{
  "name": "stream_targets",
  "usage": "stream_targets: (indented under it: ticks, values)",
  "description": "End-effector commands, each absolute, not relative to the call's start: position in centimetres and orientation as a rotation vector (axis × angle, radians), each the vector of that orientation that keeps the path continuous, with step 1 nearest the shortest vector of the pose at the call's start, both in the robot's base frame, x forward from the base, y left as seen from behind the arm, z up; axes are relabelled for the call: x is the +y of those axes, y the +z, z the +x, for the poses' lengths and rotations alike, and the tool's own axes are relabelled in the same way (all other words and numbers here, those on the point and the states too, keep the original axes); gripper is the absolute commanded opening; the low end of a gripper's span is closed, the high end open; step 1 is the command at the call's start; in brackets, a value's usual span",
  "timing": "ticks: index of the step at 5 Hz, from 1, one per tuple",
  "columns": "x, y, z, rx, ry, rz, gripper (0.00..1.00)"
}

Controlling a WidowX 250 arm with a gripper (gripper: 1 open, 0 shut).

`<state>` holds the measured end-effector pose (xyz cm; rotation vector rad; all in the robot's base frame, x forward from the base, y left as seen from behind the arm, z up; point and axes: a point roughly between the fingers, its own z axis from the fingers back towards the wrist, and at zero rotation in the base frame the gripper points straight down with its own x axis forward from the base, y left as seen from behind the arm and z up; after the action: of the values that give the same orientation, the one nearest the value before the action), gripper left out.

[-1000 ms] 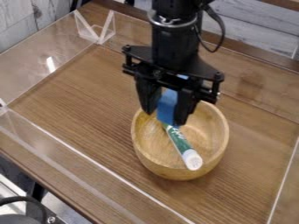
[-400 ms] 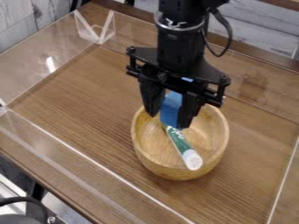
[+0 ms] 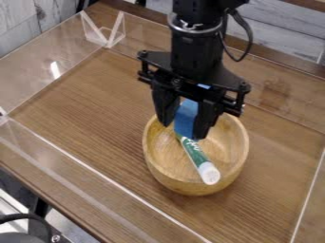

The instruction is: Put the blue block in the brown bowl

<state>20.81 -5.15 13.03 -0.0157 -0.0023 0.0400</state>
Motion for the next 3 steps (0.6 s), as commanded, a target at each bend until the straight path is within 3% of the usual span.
stream_targets:
  ticks: [1,3]
  values:
    - [-4.94,14.39,21.54,-0.068,0.047,-0.030,0.00]
    - [-4.60,14.21,21.56,-0.072,0.053,-0.032,0.00]
